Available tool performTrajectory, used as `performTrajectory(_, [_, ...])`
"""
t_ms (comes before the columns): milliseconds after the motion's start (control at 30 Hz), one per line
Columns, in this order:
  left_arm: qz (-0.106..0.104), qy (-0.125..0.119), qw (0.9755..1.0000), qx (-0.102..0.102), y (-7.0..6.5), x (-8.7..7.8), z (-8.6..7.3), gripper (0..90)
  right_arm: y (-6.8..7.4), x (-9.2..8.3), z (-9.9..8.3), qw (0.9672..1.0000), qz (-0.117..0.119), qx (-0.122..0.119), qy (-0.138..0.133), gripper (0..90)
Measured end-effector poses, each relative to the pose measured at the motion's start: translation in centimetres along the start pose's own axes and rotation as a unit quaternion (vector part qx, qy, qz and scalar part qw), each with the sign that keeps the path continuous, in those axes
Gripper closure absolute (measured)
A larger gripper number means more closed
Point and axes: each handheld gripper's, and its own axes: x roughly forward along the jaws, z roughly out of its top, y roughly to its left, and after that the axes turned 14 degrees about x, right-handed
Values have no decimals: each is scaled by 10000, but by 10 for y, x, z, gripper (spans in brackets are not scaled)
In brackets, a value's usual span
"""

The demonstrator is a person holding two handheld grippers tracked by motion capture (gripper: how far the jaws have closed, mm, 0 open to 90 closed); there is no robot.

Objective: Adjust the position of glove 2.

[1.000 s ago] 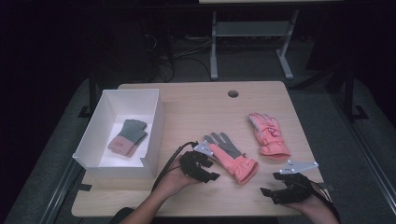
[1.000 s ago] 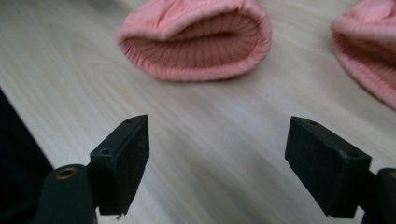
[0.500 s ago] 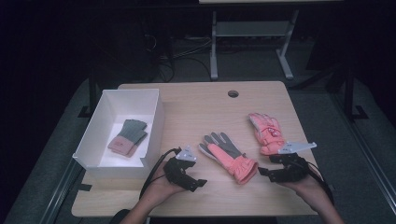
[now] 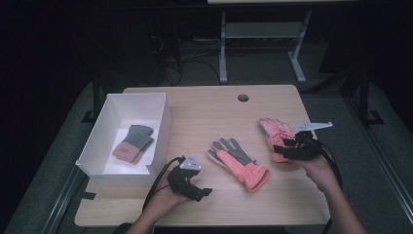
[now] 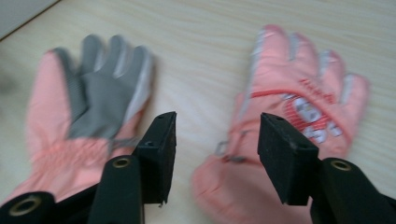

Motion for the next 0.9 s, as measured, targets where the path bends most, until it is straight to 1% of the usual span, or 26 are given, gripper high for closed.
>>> performTrajectory(67, [11, 32, 10000, 27, 1, -1, -1, 156, -7, 5, 7, 9999, -126, 52, -7, 483])
performTrajectory(133, [12, 39, 10000, 19, 1, -1, -2, 156, -14, 11, 13, 9997, -157, 161, -21, 494])
performTrajectory(167, [23, 12, 10000, -28, 0, 0, -2, 156, -17, 16, 15, 9997, -198, 172, 14, 495])
performTrajectory(233, [19, 49, 10000, 8, 1, 0, -3, 156, -22, 24, 19, 9993, -301, 199, 77, 498])
performTrajectory(333, [20, 53, 10000, -5, 1, 0, -3, 156, -30, 36, 22, 9985, -440, 292, 130, 514])
performTrajectory(367, [20, 53, 10000, -5, 1, 0, -3, 156, -33, 39, 23, 9983, -505, 270, 141, 519])
performTrajectory(400, [14, 39, 10000, -24, 1, 0, -4, 156, -33, 39, 23, 9983, -505, 270, 141, 519])
performTrajectory(433, [16, 30, 10000, -28, 1, 1, -4, 156, -38, 44, 23, 9979, -506, 367, 165, 536])
performTrajectory(467, [20, 25, 10000, -35, 1, 1, -4, 156, -39, 46, 23, 9977, -500, 412, 214, 547])
performTrajectory(500, [13, 28, 10000, -71, 0, 2, -4, 156, -42, 53, 21, 9970, -520, 424, 381, 561])
performTrajectory(533, [13, 10, 9999, -100, 0, 3, -4, 156, -43, 56, 20, 9969, -541, 394, 414, 575])
performTrajectory(567, [2, 32, 10000, -85, 0, 3, -5, 156, -42, 59, 18, 9962, -572, 444, 483, 591])
performTrajectory(633, [1, 40, 10000, -75, 0, 3, -4, 156, -43, 63, 18, 9959, -579, 432, 536, 646])
performTrajectory(667, [-4, 64, 10000, -48, 0, 3, -4, 156, -44, 64, 19, 9960, -552, 448, 550, 687])
performTrajectory(700, [5, 45, 10000, -70, -1, 4, -4, 156, -44, 64, 19, 9957, -534, 483, 588, 739])
performTrajectory(733, [2, 57, 10000, -59, -1, 3, -4, 156, -46, 64, 20, 9965, -502, 401, 544, 791])
performTrajectory(767, [1, 68, 10000, -49, -1, 3, -4, 156, -47, 62, 20, 9965, -463, 436, 539, 833])
performTrajectory(800, [0, 69, 10000, -47, -1, 3, -4, 156, -49, 61, 20, 9968, -421, 423, 528, 855])
performTrajectory(833, [0, 69, 10000, -47, -1, 3, -4, 156, -50, 59, 20, 9969, -372, 448, 529, 866])
performTrajectory(900, [-4, 73, 10000, -30, 0, 3, -5, 156, -52, 57, 21, 9976, -286, 407, 473, 875])
